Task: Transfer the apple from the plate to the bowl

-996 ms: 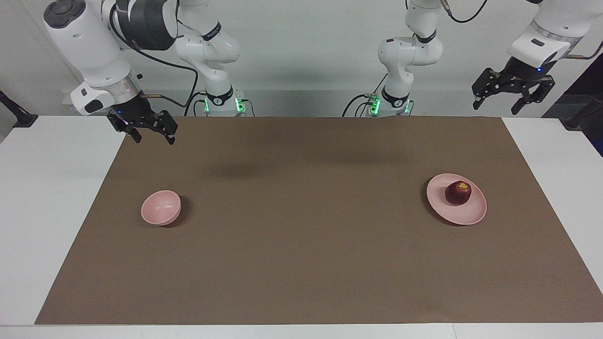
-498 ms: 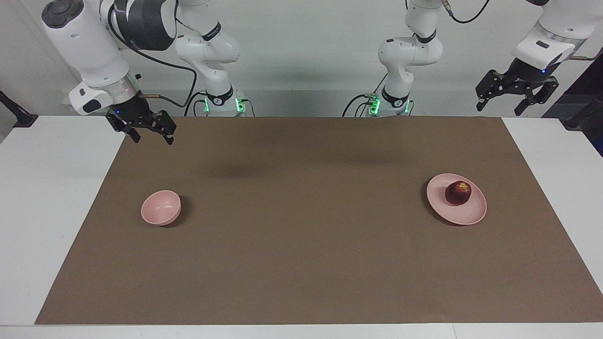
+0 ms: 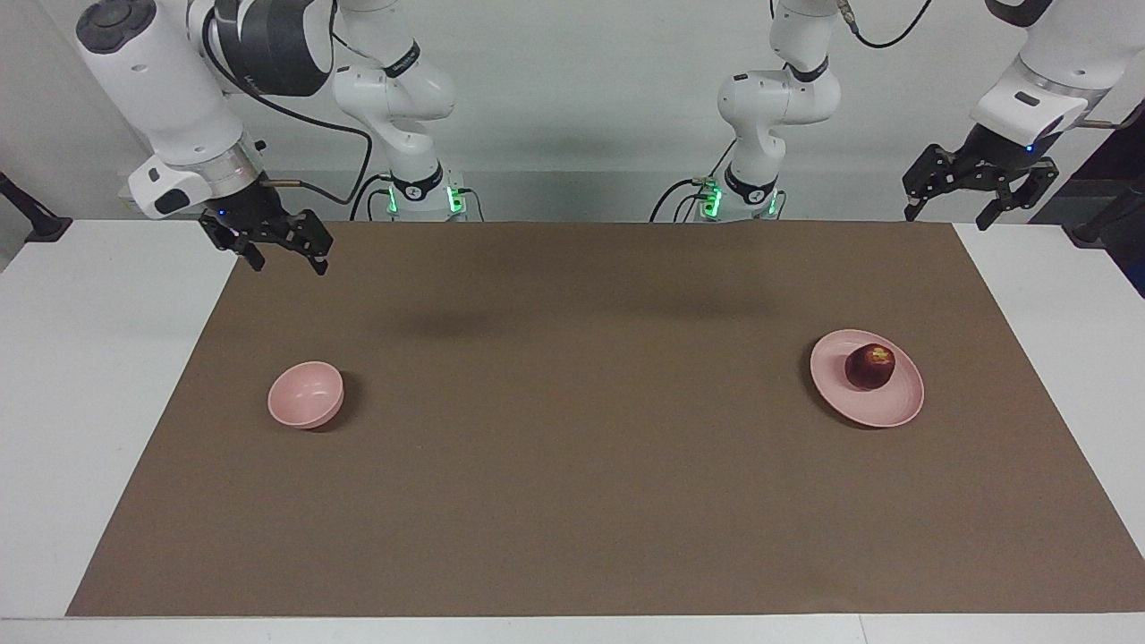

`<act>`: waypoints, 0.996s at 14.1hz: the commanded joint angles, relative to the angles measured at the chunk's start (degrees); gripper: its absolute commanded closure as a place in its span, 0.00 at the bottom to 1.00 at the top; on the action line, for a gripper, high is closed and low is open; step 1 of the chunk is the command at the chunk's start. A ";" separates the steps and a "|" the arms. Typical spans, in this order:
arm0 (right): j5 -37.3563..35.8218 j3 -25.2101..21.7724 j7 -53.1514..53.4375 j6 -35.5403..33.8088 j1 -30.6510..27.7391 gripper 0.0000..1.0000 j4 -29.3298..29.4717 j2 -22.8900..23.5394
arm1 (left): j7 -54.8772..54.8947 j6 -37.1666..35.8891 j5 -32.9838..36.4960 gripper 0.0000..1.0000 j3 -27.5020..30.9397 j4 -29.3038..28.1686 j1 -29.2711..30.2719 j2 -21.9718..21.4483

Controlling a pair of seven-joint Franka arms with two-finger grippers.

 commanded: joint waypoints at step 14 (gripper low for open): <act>23.13 0.48 33.02 -4.36 -0.35 0.00 -4.87 0.47 | 9.21 30.85 0.15 0.00 -0.32 -28.44 4.80 -1.84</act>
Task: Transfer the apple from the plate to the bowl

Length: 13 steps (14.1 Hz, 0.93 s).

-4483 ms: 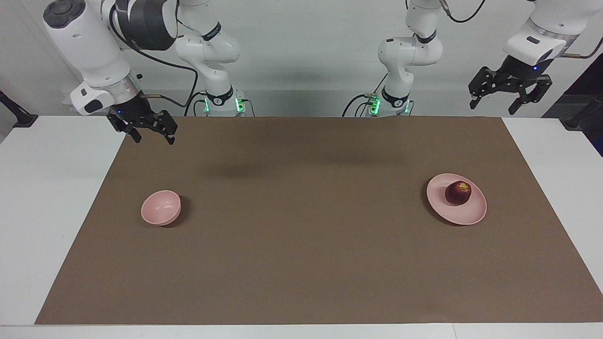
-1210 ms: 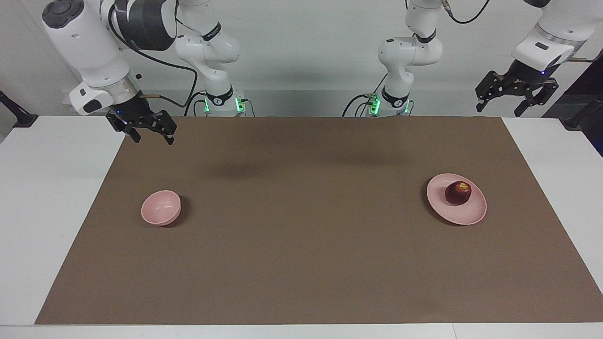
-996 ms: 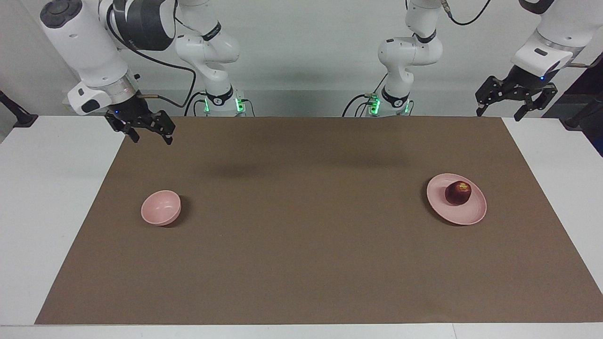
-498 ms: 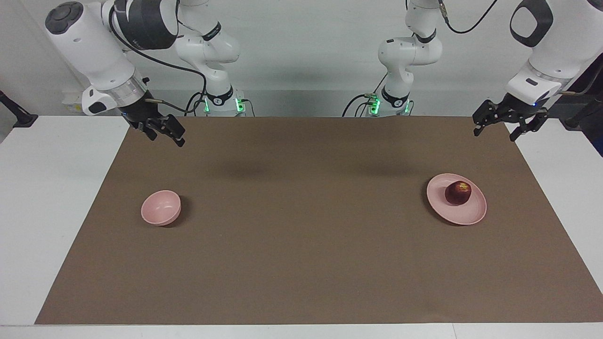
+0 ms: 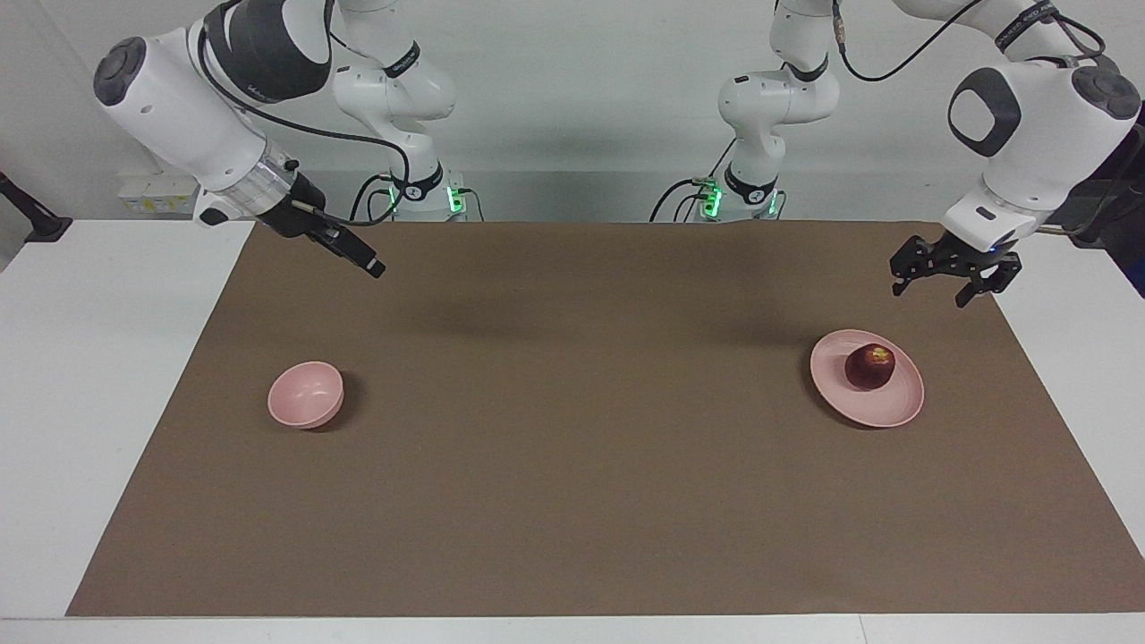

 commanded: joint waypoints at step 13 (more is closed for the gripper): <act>24.75 0.32 15.22 0.62 3.55 0.00 -5.88 3.51 | 2.34 16.44 0.07 0.00 -0.52 -13.49 0.99 0.18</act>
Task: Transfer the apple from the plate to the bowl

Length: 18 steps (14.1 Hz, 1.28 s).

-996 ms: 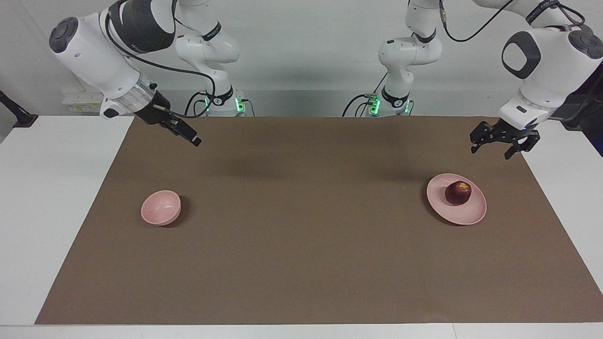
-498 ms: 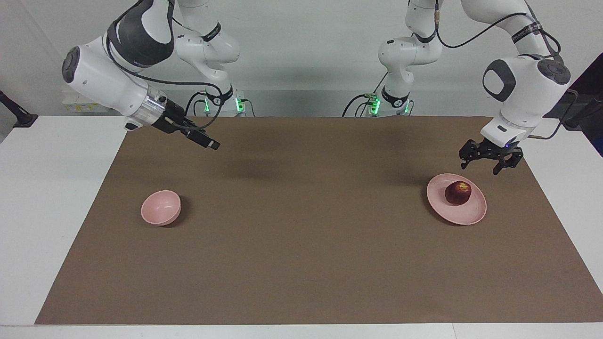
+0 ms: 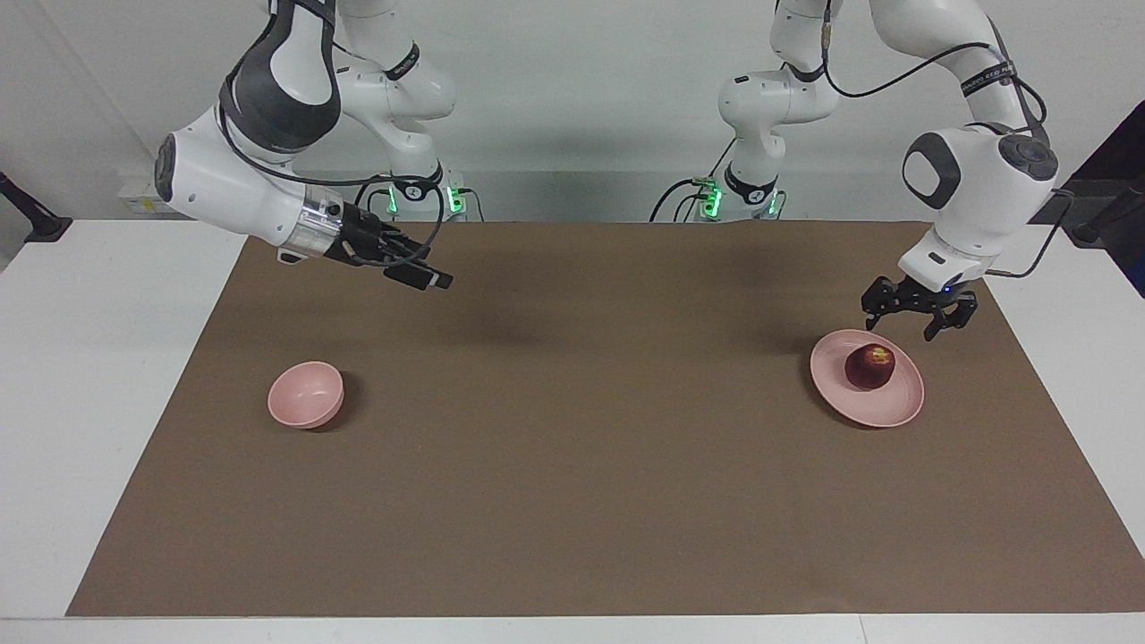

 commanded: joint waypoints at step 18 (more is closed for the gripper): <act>21.24 -0.02 13.81 8.81 11.08 0.00 -6.28 -0.63 | 0.04 18.12 0.07 0.64 -0.38 -4.91 -1.32 7.87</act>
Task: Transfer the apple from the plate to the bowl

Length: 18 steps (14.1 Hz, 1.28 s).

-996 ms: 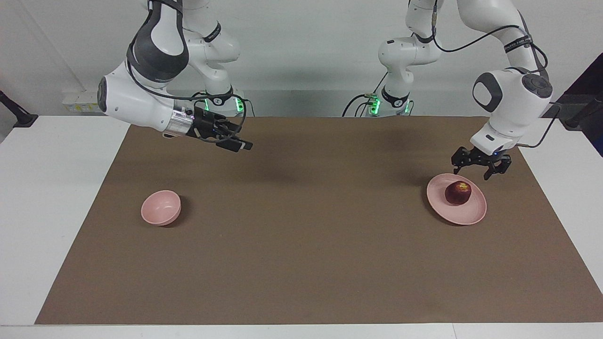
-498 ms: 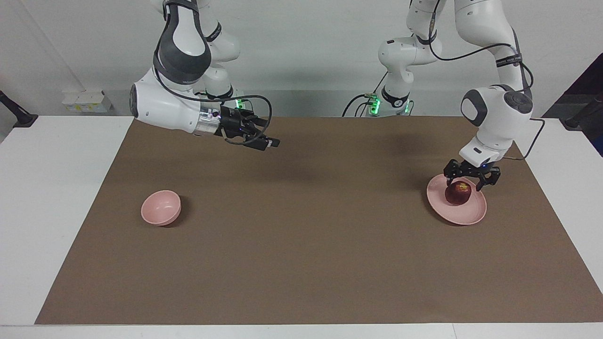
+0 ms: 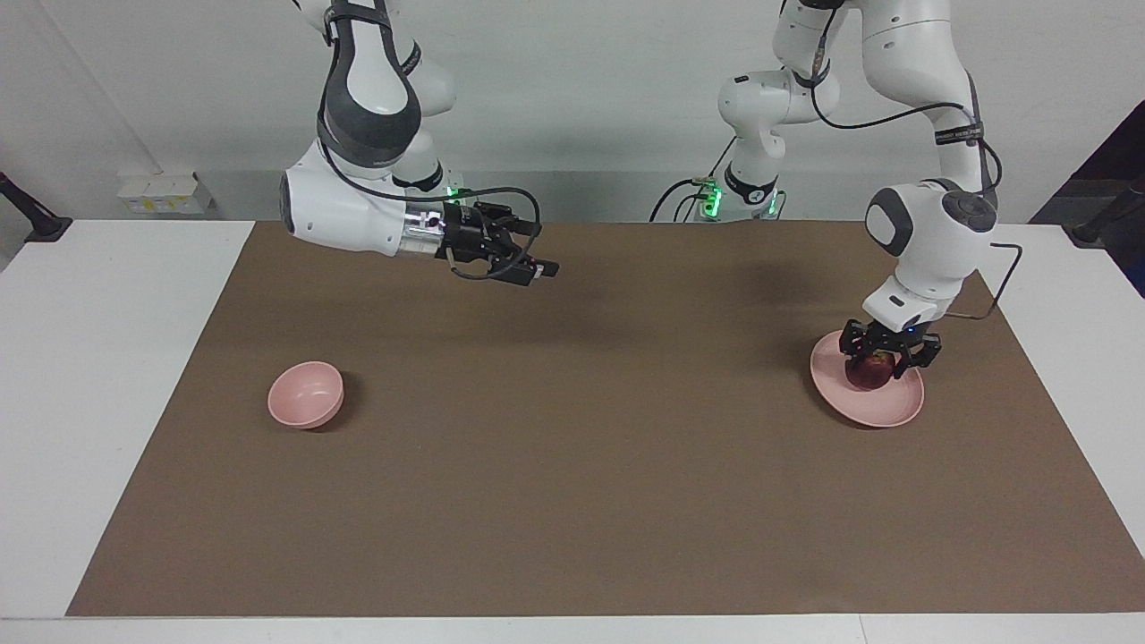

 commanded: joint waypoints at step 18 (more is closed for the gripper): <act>0.81 0.03 2.75 9.74 3.01 0.00 -1.93 -1.00 | -8.07 -20.34 -19.42 1.00 -1.44 13.15 -10.58 -3.99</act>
